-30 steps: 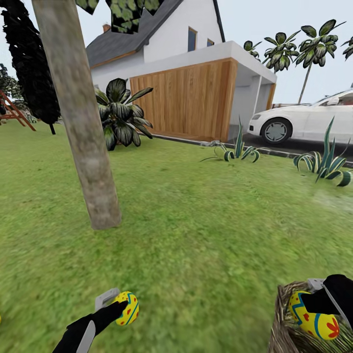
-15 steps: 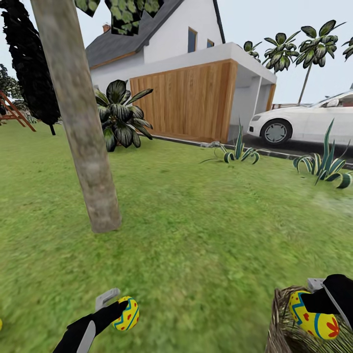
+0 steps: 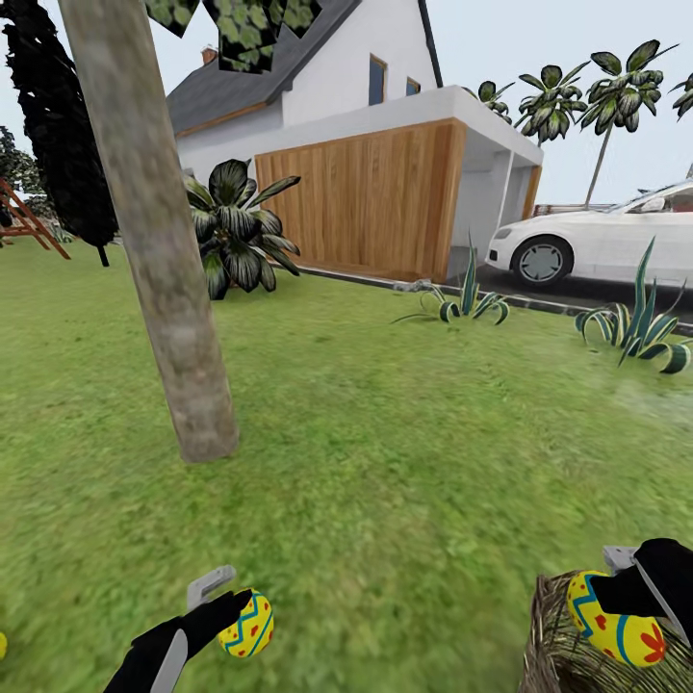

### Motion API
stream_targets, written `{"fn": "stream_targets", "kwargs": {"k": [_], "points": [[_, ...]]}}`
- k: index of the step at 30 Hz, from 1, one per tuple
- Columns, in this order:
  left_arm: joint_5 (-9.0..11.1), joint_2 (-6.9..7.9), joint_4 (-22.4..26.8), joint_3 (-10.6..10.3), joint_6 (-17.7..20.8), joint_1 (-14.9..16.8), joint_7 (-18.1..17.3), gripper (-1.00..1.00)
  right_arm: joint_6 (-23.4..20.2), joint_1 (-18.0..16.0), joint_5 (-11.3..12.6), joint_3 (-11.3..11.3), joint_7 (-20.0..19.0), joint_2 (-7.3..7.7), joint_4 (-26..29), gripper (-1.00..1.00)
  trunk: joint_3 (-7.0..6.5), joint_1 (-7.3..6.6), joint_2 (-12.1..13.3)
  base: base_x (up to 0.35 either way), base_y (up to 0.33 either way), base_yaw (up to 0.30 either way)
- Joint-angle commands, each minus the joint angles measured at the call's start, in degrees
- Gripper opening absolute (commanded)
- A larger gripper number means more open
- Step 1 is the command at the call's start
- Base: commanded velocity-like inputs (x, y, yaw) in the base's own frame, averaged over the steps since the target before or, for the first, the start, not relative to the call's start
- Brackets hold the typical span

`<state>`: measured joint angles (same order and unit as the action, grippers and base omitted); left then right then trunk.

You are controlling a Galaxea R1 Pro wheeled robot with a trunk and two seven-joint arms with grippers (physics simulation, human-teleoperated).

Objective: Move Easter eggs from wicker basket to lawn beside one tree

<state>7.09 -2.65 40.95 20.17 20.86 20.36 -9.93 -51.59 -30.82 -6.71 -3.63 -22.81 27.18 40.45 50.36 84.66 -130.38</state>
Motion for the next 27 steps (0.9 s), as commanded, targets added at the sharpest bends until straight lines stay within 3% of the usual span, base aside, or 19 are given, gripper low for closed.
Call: {"fn": "stream_targets", "kwargs": {"k": [1, 16, 27], "points": [[0.4, -0.07, 0.1, 0.4, 0.5, 0.0, -0.3, 1.0, -0.2, 0.0, -0.6, -0.2, -0.5, -0.02, 0.1, -1.0, 0.06, -0.01, 0.0, 0.0, 0.0, 0.0], [0.5, -0.06, 0.1, 0.3, 0.4, 0.0, -0.4, 1.0, -0.2, 0.0, -0.6, -0.2, -0.5, -0.02, 0.1, -1.0, 0.06, -0.01, 0.0, -0.198, -0.029, 0.0], [0.5, -0.07, -2.4, -1.8, 0.4, 0.0, -0.4, 1.0, -0.2, 0.0, -0.6, -0.2, -0.5, -0.02, 0.1, -1.0, 0.06, -0.01, 0.0, -0.001, 0.303, 0.0]]}}
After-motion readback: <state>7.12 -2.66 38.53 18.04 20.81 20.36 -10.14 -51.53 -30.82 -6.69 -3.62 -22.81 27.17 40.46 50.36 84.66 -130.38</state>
